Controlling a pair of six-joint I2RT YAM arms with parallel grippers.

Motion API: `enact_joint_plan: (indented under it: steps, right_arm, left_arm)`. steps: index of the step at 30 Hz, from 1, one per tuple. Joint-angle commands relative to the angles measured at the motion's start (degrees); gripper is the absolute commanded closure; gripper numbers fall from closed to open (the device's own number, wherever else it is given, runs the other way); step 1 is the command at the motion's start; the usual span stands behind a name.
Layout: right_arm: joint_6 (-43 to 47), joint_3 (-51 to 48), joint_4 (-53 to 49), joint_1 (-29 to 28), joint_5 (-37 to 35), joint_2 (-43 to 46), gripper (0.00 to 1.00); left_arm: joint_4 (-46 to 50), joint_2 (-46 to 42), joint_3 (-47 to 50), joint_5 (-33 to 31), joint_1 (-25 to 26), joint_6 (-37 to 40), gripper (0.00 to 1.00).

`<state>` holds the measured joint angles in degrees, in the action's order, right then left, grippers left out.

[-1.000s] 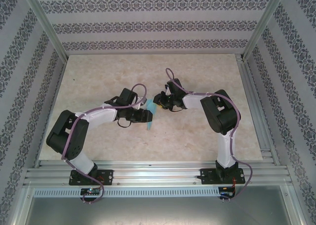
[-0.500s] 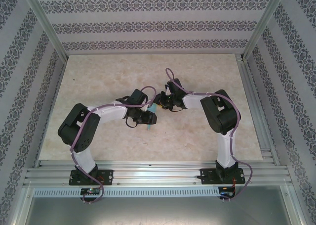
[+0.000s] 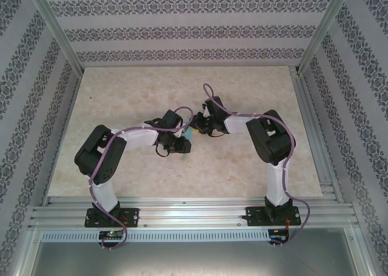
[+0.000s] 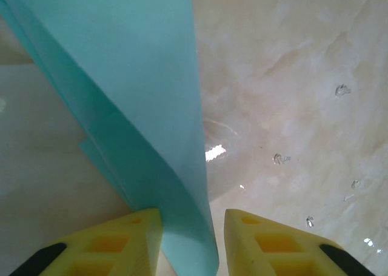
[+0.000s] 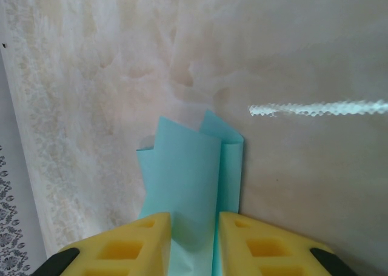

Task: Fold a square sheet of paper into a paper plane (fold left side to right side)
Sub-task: Fold the wing for the fifth time at the center of the table.

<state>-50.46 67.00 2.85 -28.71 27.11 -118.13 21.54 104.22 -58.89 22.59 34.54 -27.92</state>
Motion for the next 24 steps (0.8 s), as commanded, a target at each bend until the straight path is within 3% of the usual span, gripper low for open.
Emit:
enact_joint_plan:
  steps: [1, 8, 24]
  right_arm:
    - [1.41, -0.7, -1.51, 0.14, -1.03, -2.55, 0.73]
    - [1.39, -0.65, -1.46, 0.14, -1.01, -2.72, 0.73]
    - [1.42, -0.72, -1.46, 0.14, -1.01, -3.25, 0.72]
  left_arm:
    - [1.06, 1.73, -0.24, -1.28, 0.9, -0.04, 0.7]
    - [-0.25, 1.08, 1.13, -0.46, 0.93, -0.7, 0.81]
    - [-5.04, -1.01, 3.93, 3.78, -0.84, -2.68, 0.93]
